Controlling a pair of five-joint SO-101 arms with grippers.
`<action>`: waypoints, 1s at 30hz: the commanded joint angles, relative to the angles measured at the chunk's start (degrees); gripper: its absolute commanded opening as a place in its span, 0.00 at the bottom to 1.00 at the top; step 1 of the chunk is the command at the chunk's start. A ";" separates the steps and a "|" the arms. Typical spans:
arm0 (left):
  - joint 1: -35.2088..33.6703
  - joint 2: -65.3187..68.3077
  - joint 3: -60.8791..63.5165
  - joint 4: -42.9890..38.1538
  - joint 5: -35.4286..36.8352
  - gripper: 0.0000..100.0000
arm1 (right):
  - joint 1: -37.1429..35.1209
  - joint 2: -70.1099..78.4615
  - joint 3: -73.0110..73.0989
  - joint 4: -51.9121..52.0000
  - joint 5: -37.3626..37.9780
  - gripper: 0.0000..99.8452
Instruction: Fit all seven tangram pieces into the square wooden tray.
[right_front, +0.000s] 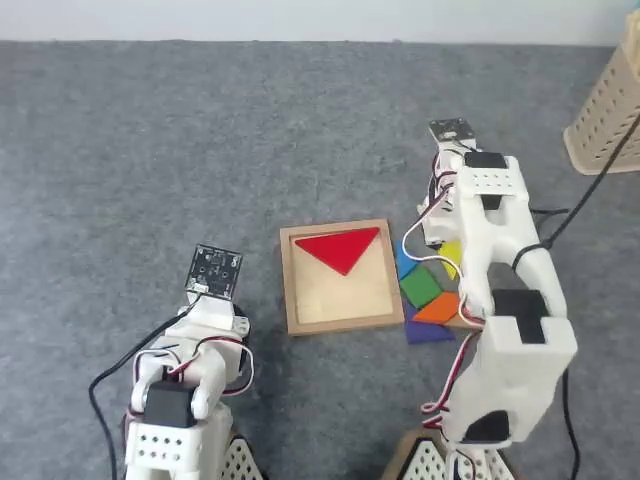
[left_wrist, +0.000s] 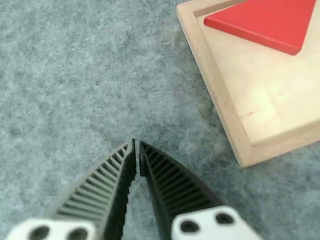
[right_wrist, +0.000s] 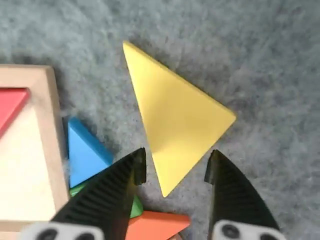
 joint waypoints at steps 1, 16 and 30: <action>-0.35 -1.14 -1.01 0.35 0.35 0.01 | -0.48 -5.67 -1.05 -1.63 0.09 0.19; -0.35 -1.14 -1.01 0.35 0.35 0.01 | 0.84 12.70 -15.30 1.98 11.25 0.30; -0.35 -1.14 -1.01 0.35 0.35 0.01 | 0.66 15.16 -17.23 3.47 7.38 0.05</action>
